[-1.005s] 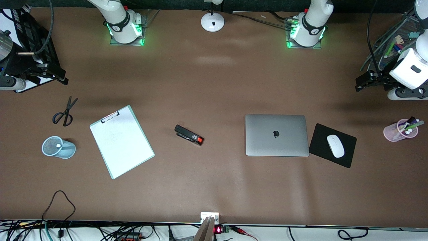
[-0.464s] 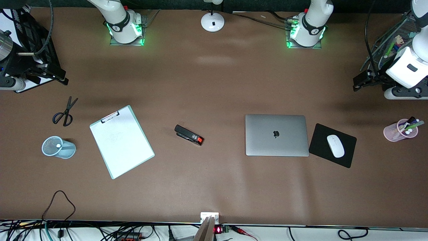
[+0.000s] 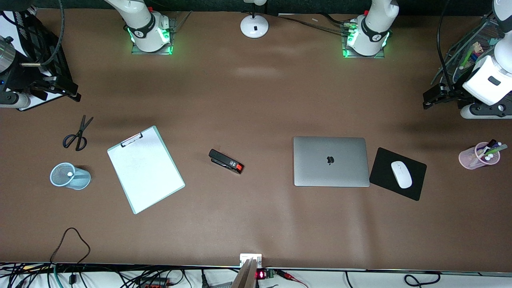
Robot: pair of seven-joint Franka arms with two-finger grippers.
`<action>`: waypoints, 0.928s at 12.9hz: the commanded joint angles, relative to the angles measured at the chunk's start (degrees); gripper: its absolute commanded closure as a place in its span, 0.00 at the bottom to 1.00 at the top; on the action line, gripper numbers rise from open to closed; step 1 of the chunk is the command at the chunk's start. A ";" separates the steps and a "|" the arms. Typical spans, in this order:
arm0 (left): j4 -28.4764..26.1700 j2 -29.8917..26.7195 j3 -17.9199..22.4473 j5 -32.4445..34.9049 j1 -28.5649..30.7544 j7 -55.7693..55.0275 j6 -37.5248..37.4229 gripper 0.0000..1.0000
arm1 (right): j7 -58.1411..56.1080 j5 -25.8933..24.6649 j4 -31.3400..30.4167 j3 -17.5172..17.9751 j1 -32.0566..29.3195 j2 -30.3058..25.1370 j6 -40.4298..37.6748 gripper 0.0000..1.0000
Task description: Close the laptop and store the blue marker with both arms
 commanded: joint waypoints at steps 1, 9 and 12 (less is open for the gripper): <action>0.90 -0.20 -0.03 1.11 0.03 -0.31 -0.43 0.00 | 0.99 -0.89 0.59 0.19 0.14 -0.26 -1.02 0.00; 0.64 -0.29 -0.30 1.11 0.03 -0.31 -0.87 0.00 | 1.08 -0.89 0.59 0.19 0.05 -0.26 -1.02 0.00; 0.73 -0.29 -0.30 1.20 -0.05 -0.40 -0.87 0.00 | 1.08 -0.89 0.59 0.19 0.05 -0.26 -1.02 0.00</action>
